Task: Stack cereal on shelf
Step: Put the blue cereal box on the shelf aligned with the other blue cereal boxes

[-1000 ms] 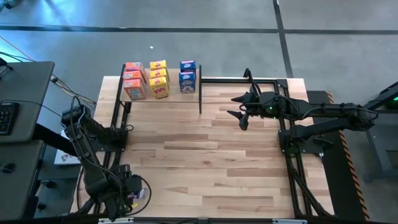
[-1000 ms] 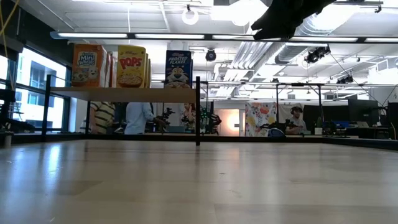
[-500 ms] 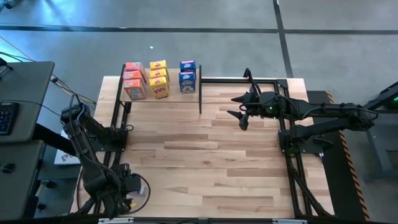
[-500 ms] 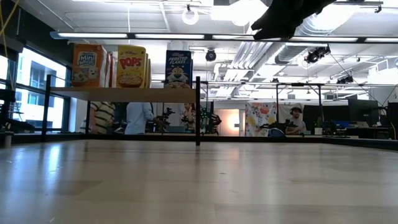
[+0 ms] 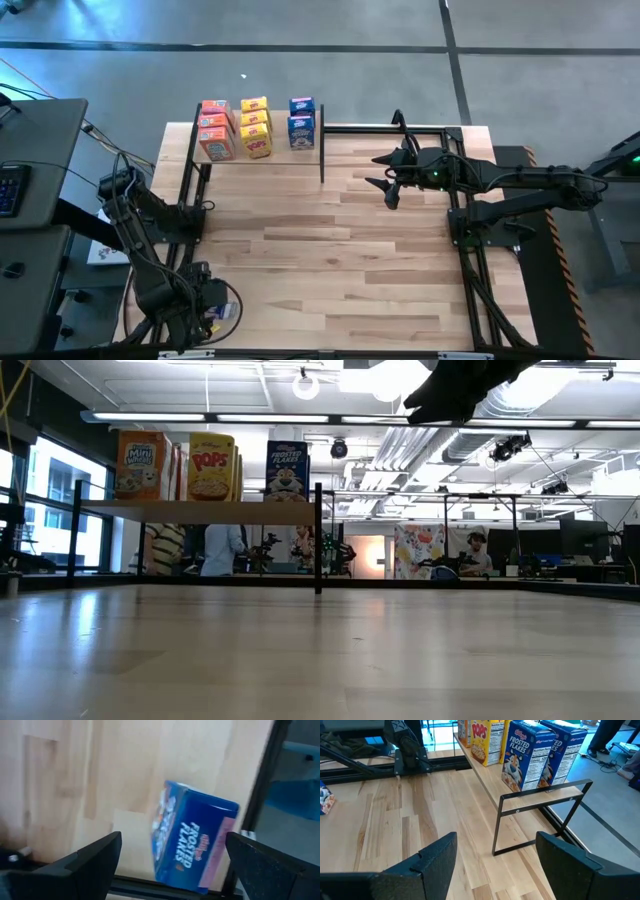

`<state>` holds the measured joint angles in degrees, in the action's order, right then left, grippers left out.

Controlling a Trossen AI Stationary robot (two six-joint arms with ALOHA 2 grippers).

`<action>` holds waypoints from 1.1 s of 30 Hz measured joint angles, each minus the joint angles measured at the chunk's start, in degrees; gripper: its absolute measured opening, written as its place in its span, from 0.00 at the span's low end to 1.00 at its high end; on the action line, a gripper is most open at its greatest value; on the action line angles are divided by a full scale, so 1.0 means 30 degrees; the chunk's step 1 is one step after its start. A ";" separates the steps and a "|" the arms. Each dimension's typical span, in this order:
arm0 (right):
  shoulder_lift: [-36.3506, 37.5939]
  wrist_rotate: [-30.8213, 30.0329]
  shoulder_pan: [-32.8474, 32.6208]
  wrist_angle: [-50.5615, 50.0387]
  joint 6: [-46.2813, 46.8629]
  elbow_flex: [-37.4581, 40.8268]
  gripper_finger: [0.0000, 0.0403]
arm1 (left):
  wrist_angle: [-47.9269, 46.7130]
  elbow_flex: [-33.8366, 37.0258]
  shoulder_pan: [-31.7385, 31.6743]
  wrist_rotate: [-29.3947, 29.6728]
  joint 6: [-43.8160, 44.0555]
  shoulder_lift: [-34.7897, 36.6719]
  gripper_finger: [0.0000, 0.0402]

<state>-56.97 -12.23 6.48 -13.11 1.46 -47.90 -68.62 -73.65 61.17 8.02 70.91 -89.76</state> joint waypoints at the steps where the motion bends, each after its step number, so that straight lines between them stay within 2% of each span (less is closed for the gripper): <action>1: 0.0000 0.0000 0.0004 0.0004 0.0004 0.0000 0.66 | -0.0231 0.0003 0.0000 0.0085 0.0064 0.0000 0.87; 9: 0.0000 0.0000 0.0007 0.0004 0.0000 0.0000 0.66 | 0.1291 0.1056 -0.0001 -0.0046 0.0166 0.0029 0.87; 33: 0.0000 0.0000 0.0006 0.0003 -0.0003 0.0000 0.66 | 0.1116 0.1107 -0.0007 -0.0302 0.0131 0.0924 0.87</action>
<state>-56.97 -12.23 6.50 -13.11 1.45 -47.90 -65.28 -70.32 61.14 7.11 71.31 -86.98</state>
